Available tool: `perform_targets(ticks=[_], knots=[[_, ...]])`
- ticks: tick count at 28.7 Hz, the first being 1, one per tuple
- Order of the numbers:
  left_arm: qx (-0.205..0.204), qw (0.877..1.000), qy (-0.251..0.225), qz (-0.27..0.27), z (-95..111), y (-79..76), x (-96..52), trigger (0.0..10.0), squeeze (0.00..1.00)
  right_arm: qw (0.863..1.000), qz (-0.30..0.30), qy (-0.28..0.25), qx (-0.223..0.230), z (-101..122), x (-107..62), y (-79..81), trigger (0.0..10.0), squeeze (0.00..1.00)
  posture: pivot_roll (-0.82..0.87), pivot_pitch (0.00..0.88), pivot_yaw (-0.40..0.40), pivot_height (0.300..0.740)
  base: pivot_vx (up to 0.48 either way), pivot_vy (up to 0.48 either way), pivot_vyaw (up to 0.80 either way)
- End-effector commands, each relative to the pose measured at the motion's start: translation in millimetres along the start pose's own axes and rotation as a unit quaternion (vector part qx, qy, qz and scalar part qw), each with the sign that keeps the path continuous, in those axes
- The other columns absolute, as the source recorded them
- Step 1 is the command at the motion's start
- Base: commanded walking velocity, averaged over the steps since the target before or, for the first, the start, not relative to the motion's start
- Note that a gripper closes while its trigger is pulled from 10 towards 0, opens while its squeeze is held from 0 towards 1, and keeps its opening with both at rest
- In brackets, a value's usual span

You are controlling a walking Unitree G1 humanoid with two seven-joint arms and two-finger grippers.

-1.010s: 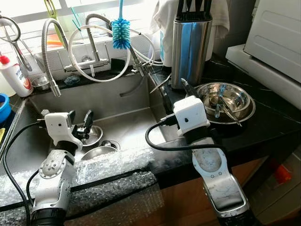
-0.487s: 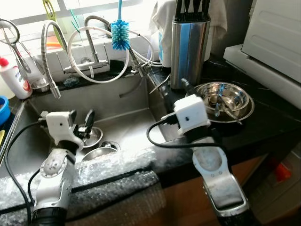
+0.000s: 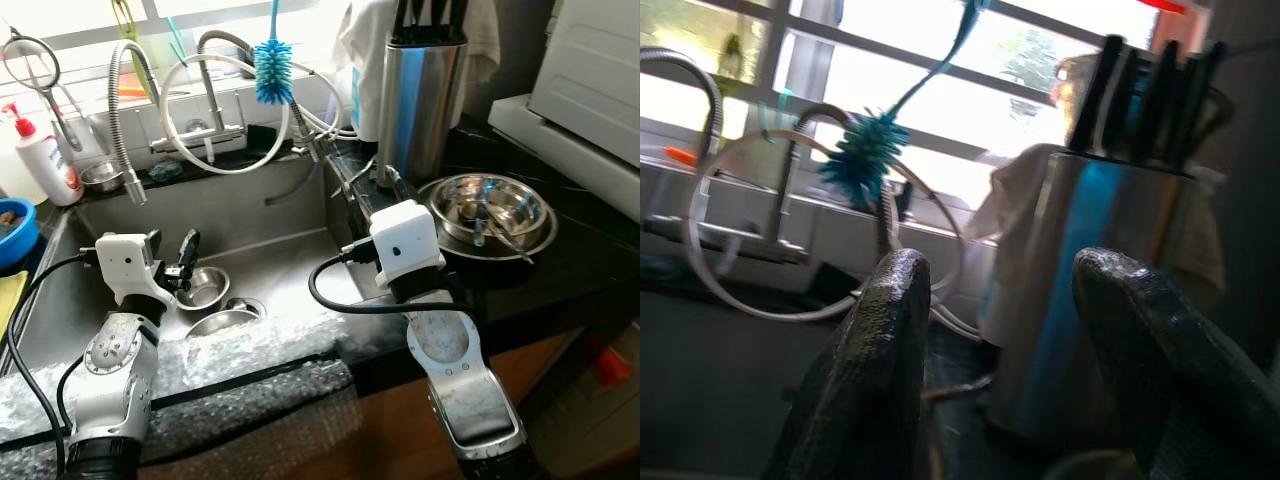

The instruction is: Kitchen organization

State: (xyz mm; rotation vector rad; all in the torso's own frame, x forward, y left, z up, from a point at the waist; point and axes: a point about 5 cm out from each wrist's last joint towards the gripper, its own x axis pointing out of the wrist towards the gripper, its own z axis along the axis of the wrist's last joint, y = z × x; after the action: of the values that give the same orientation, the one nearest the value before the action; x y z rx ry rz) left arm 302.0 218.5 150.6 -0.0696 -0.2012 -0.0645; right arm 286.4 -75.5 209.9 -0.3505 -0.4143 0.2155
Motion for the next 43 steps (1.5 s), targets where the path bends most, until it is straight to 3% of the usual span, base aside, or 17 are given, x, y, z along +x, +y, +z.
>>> perform_targets(ticks=[1, 26, 32, 43], knots=[[0.003, 1.0, 0.009, 0.0, -1.8, 2.2, 1.3, 10.0, 0.0, 1.0, 0.002, 0.001, 0.003, 1.0, 2.8, 0.9, 10.0, 0.0, -0.06, 0.0, 0.114, 0.74, 0.0, 0.48, -0.77], [0.007, 1.0, 0.004, -0.011, 0.9, -0.6, 2.5, 10.0, 0.0, 1.0, -0.01, 0.005, 0.011, 0.5, 4.2, -0.5, 10.0, 0.0, -0.06, 0.0, 0.118, 0.74, 0.0, 0.038, -0.06], [0.006, 1.0, 0.004, -0.013, 0.7, -2.3, 2.9, 10.0, 0.0, 1.0, -0.027, 0.01, -0.007, -2.6, -0.3, -6.3, 10.0, 0.0, -0.06, 0.0, 0.121, 0.74, 0.0, 0.0, 0.0], [0.006, 1.0, 0.009, -0.019, -3.1, -6.1, 1.8, 10.0, 0.0, 0.993, -0.093, 0.025, -0.069, -11.3, -24.1, -34.4, 10.0, 0.0, -0.07, 0.0, 0.127, 0.74, 0.0, 0.0, 0.0]])
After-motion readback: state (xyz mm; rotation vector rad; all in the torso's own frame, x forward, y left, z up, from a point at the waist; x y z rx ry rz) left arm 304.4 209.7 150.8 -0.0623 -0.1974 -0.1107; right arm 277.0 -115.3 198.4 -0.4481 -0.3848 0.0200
